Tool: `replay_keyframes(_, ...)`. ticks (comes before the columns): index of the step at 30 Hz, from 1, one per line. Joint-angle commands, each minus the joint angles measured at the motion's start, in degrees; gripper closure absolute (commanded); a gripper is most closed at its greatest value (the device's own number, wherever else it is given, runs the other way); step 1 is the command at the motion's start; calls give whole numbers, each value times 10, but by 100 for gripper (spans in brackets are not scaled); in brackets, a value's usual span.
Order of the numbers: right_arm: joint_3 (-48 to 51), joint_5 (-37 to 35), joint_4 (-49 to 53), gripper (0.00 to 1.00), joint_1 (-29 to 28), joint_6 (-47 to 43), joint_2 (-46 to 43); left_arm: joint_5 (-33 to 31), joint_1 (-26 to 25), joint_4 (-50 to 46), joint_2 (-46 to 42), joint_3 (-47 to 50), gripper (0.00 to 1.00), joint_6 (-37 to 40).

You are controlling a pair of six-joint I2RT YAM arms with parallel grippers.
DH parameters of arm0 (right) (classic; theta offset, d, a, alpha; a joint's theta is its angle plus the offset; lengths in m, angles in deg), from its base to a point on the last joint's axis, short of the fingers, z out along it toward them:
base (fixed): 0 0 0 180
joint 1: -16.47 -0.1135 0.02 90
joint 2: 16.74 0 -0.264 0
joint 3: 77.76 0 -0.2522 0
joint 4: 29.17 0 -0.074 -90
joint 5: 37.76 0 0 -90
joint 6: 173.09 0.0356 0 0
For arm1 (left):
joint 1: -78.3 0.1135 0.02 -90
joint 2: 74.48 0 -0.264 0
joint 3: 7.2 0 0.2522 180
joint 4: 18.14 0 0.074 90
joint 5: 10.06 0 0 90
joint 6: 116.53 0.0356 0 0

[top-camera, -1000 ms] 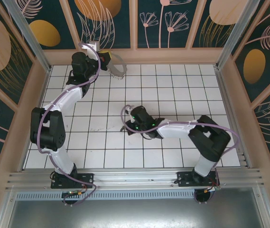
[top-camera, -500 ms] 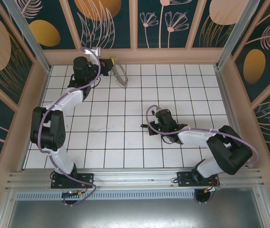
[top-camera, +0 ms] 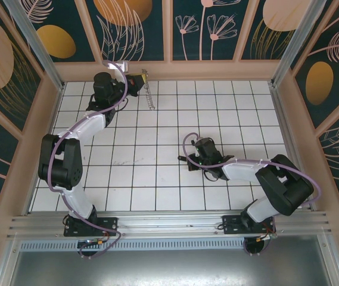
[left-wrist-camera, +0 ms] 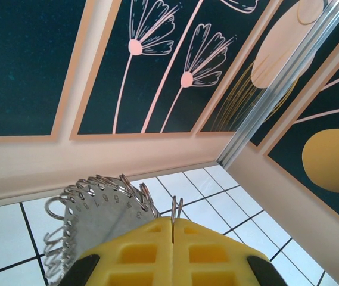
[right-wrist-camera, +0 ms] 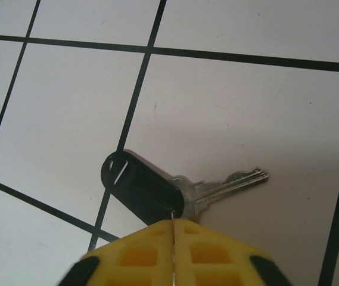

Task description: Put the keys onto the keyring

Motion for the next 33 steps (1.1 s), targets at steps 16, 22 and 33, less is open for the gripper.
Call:
replay_keyframes(16, -34, 8, 40, 69, 9, 58, -27, 16, -4, 36, -26, 3, 100, 1)
replay_keyframes(22, -33, 12, 36, 70, 8, 49, -19, 17, -4, 34, -27, 1, 100, 4)
replay_keyframes(33, -39, 15, 29, 73, 8, 35, 23, 18, -4, 28, -24, -12, 100, 5)
